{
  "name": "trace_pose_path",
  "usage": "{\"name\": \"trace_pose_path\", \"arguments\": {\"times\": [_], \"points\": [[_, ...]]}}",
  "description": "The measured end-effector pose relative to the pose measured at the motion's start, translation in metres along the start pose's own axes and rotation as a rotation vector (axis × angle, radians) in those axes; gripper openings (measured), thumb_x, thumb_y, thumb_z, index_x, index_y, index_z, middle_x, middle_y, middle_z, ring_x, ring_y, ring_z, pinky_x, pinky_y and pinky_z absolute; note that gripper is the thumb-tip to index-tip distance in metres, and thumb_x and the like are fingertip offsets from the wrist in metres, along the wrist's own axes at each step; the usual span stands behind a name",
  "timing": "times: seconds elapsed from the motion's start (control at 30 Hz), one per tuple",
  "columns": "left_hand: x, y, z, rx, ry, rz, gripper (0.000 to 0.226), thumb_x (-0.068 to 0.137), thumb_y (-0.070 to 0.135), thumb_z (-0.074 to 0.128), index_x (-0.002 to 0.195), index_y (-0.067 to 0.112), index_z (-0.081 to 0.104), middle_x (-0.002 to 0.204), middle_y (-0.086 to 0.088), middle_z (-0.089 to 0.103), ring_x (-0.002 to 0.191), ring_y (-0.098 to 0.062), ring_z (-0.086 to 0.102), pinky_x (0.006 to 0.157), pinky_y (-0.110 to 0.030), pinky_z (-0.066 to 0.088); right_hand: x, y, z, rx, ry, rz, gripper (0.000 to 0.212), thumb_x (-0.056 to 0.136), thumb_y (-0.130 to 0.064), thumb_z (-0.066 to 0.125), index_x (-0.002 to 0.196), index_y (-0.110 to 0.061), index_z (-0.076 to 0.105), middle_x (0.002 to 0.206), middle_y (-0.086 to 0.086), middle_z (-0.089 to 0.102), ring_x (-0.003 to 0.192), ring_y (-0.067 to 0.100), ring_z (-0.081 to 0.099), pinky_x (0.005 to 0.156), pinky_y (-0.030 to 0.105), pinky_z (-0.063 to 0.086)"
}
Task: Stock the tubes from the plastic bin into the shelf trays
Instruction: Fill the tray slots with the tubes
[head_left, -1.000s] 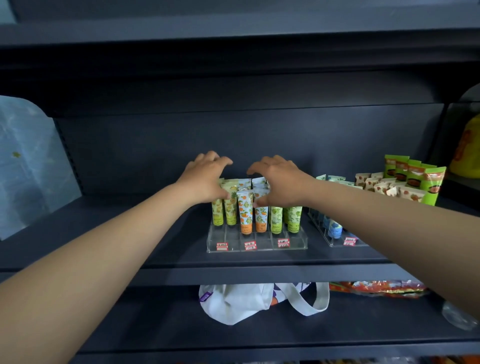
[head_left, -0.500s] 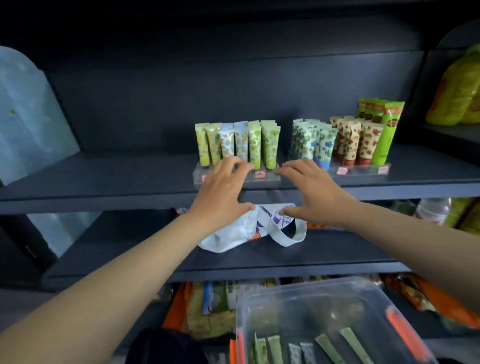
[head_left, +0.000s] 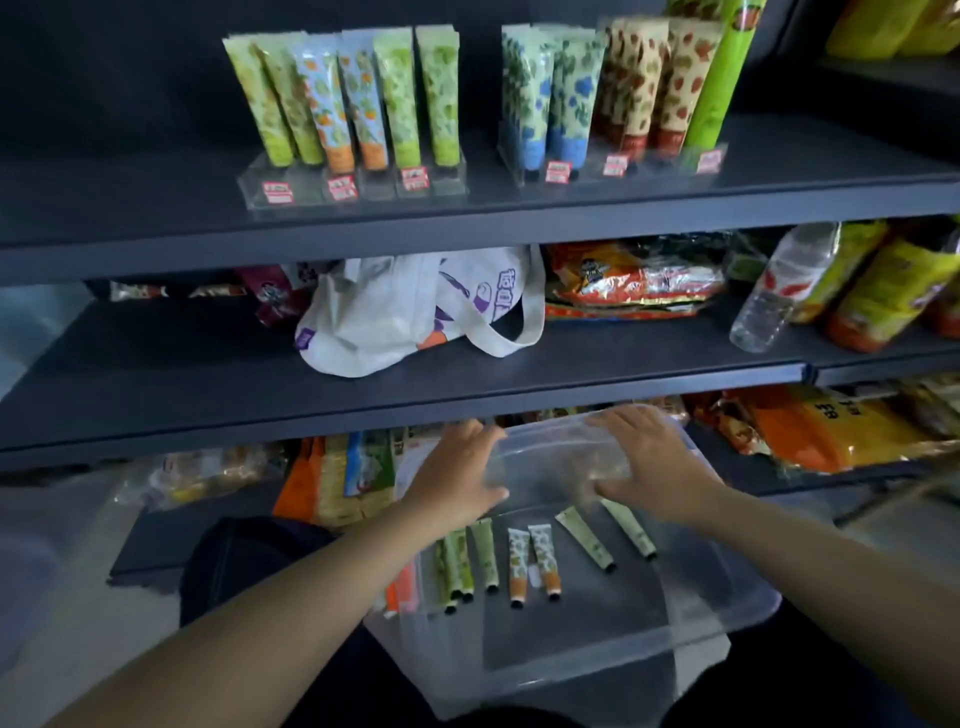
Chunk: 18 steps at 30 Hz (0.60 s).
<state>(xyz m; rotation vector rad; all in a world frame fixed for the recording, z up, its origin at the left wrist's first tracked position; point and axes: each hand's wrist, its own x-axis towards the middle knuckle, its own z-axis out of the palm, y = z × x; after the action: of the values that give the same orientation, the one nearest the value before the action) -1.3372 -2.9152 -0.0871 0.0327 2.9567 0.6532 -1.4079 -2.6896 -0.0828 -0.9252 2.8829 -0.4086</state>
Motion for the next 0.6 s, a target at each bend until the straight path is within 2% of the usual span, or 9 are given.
{"name": "trace_pose_path", "arguments": {"times": [0.07, 0.13, 0.33, 0.47, 0.6], "points": [[0.003, -0.004, 0.031, -0.058, -0.084, -0.073, 0.06, 0.083, 0.029, 0.067, 0.135, 0.022, 0.038, 0.134, 0.001, 0.038, 0.128, -0.015, 0.036, 0.101, -0.029, 0.036, -0.007, 0.016, 0.022, 0.031, -0.043, 0.064, 0.072, 0.074, -0.046, 0.068, 0.137, -0.02, 0.043, 0.135, 0.0, 0.044, 0.128, 0.025, 0.037, 0.105, 0.034, 0.027], [0.007, -0.009, 0.059, -0.097, -0.15, -0.142, 0.059, 0.083, 0.027, 0.067, 0.134, 0.021, 0.039, 0.136, 0.001, 0.039, 0.128, -0.016, 0.037, 0.102, -0.028, 0.035, -0.013, 0.032, 0.044, 0.08, -0.051, 0.112, 0.069, 0.075, -0.039, 0.072, 0.135, -0.019, 0.044, 0.134, 0.0, 0.046, 0.127, 0.026, 0.038, 0.104, 0.033, 0.029], [0.025, -0.023, 0.122, -0.208, -0.277, -0.375, 0.06, 0.081, 0.027, 0.07, 0.133, 0.018, 0.041, 0.136, -0.002, 0.04, 0.125, -0.019, 0.042, 0.095, -0.024, 0.032, -0.019, 0.074, 0.101, 0.171, -0.262, 0.323, 0.076, 0.072, -0.045, 0.073, 0.137, -0.021, 0.041, 0.138, 0.003, 0.044, 0.128, 0.028, 0.037, 0.104, 0.037, 0.033], [0.037, -0.024, 0.162, -0.343, -0.312, -0.482, 0.049, 0.073, 0.017, 0.073, 0.118, 0.013, 0.052, 0.113, -0.001, 0.054, 0.11, -0.023, 0.055, 0.085, -0.025, 0.044, -0.01, 0.092, 0.13, 0.265, -0.375, 0.498, 0.078, 0.079, -0.039, 0.068, 0.143, -0.019, 0.03, 0.137, 0.009, 0.041, 0.126, 0.03, 0.039, 0.104, 0.034, 0.034], [0.053, -0.017, 0.193, -0.387, -0.371, -0.513, 0.043, 0.073, 0.018, 0.071, 0.113, 0.01, 0.057, 0.11, -0.009, 0.06, 0.1, -0.025, 0.06, 0.078, -0.03, 0.048, 0.0, 0.104, 0.153, 0.407, -0.377, 0.654, 0.072, 0.083, -0.035, 0.065, 0.142, -0.014, 0.031, 0.132, 0.016, 0.046, 0.122, 0.031, 0.045, 0.098, 0.036, 0.039]]}}
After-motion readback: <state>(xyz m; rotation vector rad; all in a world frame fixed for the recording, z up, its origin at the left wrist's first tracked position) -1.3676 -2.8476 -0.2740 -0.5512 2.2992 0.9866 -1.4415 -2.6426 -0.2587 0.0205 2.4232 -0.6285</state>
